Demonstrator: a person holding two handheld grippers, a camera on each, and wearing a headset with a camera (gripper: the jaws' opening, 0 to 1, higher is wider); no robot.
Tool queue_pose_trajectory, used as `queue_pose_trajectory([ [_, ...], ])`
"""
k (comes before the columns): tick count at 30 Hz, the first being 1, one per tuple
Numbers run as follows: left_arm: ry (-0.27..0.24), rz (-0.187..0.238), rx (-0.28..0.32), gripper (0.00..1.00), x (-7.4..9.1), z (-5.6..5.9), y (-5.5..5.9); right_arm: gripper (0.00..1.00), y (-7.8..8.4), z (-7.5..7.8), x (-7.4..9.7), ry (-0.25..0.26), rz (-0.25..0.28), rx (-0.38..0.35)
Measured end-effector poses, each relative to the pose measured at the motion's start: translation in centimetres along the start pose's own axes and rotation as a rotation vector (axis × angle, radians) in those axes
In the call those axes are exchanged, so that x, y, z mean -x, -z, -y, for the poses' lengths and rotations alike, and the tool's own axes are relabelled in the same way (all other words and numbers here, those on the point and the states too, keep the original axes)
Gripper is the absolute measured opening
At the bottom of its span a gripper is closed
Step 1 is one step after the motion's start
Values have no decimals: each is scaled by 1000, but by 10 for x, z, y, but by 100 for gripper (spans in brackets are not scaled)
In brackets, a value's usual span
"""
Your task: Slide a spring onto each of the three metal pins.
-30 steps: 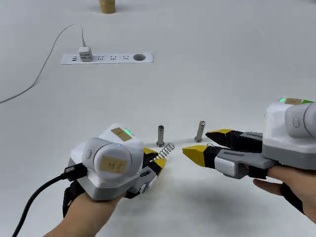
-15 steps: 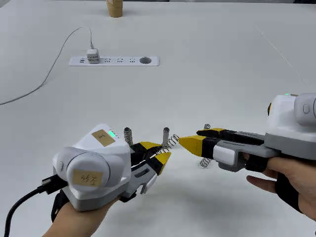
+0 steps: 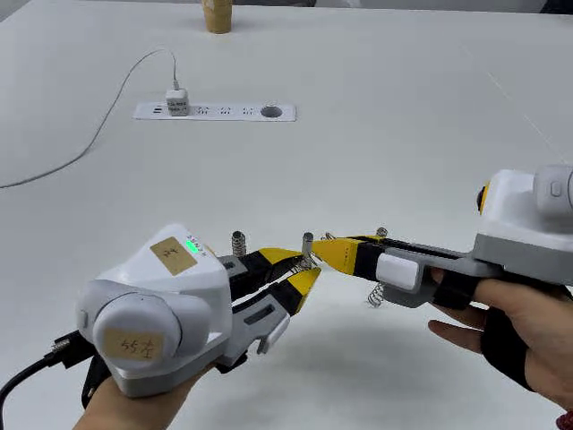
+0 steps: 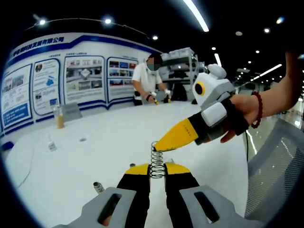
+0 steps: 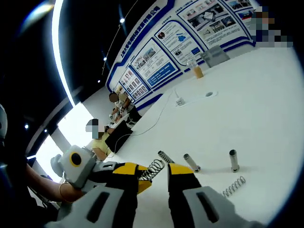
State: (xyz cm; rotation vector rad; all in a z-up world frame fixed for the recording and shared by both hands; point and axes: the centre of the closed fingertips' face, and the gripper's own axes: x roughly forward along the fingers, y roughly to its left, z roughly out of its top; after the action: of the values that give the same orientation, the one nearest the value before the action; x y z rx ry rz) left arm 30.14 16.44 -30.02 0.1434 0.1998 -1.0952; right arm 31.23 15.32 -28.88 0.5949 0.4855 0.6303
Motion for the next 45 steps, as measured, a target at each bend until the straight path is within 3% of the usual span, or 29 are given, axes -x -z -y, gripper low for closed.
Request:
queue_pose_trajectory([
  [7,0,26,4,11,2,0,-7,16,0,-4,-1,-14,1,-6],
  [17,2,40,9,11,4,1,-13,13,-4,-13,0,-75,29,-96],
  [22,-6,36,11,12,4,1,-15,12,-6,-14,-1,-76,44,-89],
  [28,-8,14,9,11,3,1,-13,11,-7,-12,-2,-59,46,-55],
  [34,-17,-37,6,15,4,0,-3,11,-11,-5,-1,-12,58,12],
  [45,-25,-85,8,22,7,0,10,11,-32,12,-10,74,97,125],
])
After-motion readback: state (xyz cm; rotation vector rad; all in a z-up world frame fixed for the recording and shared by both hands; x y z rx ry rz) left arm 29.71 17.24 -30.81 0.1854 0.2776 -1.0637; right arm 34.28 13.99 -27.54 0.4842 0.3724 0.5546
